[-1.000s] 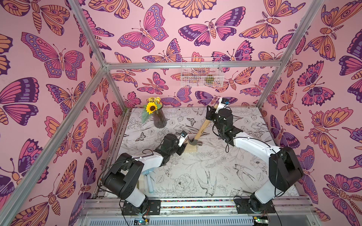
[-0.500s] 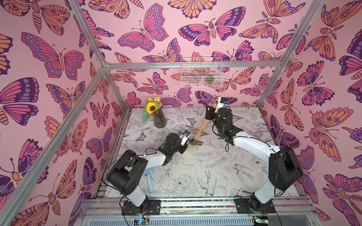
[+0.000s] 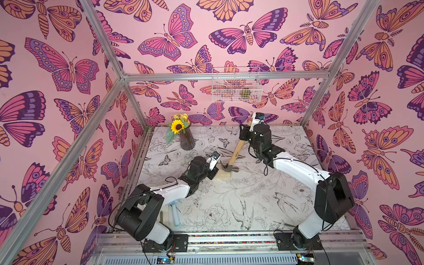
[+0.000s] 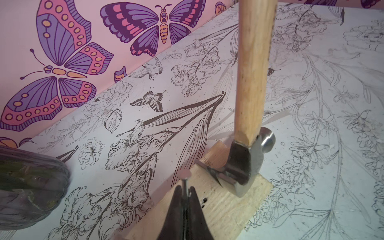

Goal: Use a claw hammer to pull out a nail
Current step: Pick up the nail with the hammer, then place the nail at the center of the board.

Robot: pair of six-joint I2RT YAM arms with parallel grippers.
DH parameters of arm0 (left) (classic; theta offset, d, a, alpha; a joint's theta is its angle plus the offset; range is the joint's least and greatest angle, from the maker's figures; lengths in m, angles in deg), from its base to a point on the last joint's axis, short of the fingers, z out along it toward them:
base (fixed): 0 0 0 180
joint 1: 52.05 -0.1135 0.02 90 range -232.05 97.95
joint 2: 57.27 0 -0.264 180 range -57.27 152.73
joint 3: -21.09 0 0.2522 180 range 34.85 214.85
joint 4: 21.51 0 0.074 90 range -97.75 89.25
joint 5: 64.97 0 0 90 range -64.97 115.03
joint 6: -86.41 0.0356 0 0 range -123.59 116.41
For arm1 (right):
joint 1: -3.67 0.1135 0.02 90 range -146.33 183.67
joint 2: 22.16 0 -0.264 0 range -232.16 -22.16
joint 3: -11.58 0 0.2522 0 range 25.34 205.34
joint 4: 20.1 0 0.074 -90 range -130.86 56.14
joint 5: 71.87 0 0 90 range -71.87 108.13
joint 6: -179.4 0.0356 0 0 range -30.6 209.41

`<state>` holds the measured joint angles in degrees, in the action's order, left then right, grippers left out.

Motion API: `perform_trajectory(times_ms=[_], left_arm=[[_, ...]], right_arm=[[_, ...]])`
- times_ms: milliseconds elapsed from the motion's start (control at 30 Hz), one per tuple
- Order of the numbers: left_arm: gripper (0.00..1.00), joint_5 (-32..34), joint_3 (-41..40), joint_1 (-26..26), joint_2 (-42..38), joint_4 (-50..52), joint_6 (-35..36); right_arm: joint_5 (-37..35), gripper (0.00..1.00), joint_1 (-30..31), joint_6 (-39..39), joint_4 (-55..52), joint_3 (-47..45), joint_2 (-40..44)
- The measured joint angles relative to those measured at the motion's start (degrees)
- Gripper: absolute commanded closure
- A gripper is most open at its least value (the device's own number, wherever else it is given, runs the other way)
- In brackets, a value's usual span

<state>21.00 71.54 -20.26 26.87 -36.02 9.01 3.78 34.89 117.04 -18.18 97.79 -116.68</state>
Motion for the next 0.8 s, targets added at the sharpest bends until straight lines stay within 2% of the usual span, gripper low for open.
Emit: perform_trajectory(times_ms=[100,300,367,533,700,800], left_arm=[[1.00,0.00,-1.62,0.00,-4.37,2.93,-6.14],[1.00,-1.09,-10.62,1.11,-14.14,6.12,-26.51],[1.00,-1.14,-13.55,2.34,-15.15,7.52,-32.22],[1.00,-1.68,-16.11,6.78,-12.37,12.04,-43.52],[1.00,-2.19,-16.26,7.23,-6.14,13.11,-50.60],[0.89,-2.25,-15.10,7.23,-4.31,12.24,-52.15]], right_arm=[[0.24,1.00,0.13,-0.59,-0.87,0.44,0.00],[-2.43,1.00,2.47,-4.87,-4.96,3.45,-0.70],[-4.15,1.00,4.28,-7.26,-6.49,4.96,-1.29],[-6.71,1.00,8.39,-11.41,-9.14,9.25,-3.72],[-9.42,1.00,11.21,-14.56,-10.60,12.00,-5.40],[-10.23,1.00,11.80,-15.19,-10.80,12.57,-5.79]])
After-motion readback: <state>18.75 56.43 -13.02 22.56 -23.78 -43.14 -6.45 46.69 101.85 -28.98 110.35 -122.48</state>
